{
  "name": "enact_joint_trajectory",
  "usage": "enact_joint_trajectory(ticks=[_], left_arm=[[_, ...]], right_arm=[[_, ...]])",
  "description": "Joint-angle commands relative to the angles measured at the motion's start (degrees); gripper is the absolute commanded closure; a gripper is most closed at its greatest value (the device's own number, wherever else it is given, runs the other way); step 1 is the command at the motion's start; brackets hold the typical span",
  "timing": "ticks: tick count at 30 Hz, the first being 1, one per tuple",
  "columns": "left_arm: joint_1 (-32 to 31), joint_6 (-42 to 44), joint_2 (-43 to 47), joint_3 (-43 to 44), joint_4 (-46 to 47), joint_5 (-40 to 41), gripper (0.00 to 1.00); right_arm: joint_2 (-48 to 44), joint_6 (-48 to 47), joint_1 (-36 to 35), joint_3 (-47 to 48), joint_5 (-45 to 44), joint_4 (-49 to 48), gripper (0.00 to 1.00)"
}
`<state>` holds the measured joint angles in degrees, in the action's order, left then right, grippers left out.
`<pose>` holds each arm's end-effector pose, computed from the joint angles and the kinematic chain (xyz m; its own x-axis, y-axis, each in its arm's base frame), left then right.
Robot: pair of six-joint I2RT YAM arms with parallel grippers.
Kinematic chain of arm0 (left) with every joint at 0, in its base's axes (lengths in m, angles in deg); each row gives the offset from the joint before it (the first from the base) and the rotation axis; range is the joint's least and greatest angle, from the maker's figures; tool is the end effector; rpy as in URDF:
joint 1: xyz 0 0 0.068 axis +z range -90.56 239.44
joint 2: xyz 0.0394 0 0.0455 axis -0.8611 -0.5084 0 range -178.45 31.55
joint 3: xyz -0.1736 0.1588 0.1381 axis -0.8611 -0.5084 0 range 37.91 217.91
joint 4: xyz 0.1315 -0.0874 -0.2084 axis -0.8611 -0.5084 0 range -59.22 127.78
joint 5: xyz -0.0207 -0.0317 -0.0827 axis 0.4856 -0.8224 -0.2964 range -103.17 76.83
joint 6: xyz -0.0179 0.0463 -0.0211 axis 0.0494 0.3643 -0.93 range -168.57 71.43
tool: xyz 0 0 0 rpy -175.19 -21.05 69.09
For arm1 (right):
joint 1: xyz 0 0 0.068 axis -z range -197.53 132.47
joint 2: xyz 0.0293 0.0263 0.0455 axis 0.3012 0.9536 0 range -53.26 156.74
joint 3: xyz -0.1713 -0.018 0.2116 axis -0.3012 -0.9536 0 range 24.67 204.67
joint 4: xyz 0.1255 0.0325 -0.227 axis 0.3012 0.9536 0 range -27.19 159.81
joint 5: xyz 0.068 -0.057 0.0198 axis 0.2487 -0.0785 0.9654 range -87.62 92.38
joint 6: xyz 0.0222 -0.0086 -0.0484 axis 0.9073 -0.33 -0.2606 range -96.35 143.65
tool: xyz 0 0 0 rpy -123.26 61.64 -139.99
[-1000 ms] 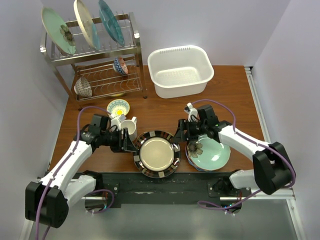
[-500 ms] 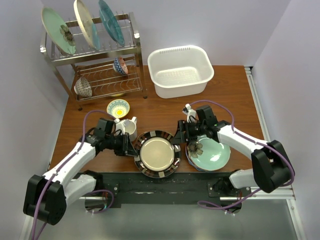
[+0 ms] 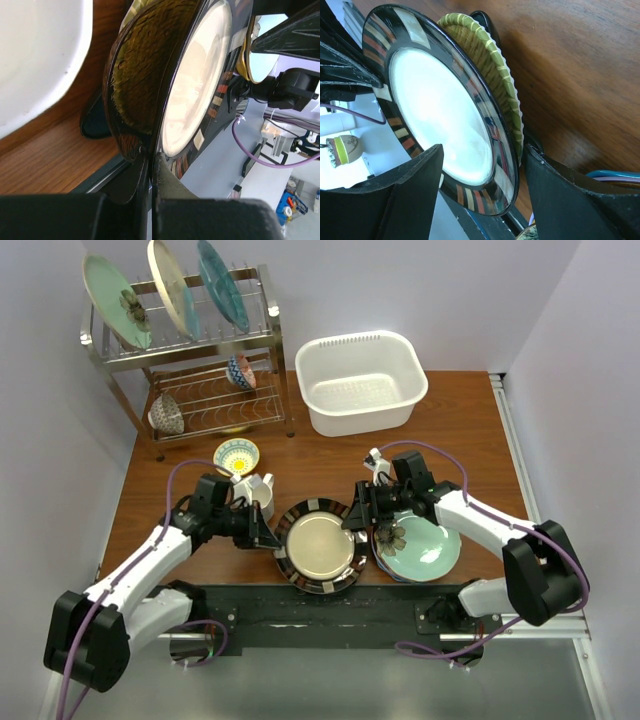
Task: Place the plates into the plastic bin on the countertop
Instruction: Pick up the plate from the corner of the board.
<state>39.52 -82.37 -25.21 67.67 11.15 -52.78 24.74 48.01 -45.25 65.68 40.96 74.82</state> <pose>0.1624 -0.0830 0.1948 -0.9728 -0.1033 -0.2072 0.0924 0.6474 -0.7565 0.2231 0.1423 0.1954 -0.9080 -0.1129 -0.4035 -0.3856 0.6019 0.6993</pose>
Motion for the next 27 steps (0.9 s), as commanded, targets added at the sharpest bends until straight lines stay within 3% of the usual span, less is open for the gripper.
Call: enact_joint_trajectory(ticks=[1,12,19,27], left_arm=[[-0.2,-4.3,2.3,1.3,5.5,2.3,1.0],[-0.2,-9.2,7.1,0.6,10.0,3.4,1.0],[-0.2,-11.7,8.7,-0.8,14.7,1.4,1.0],[-0.1,-14.1,11.2,-1.0,18.8,0.2,1.0]], right_arm=[[-1.6,-0.7,-0.1,0.6,2.4,-0.1,0.32],[-2.6,4.3,-0.1,-3.6,6.8,-9.5,0.32],[-2.8,12.9,-0.1,-7.6,13.3,-24.5,0.32],[-3.3,13.3,0.0,-8.8,13.5,-25.7,0.33]])
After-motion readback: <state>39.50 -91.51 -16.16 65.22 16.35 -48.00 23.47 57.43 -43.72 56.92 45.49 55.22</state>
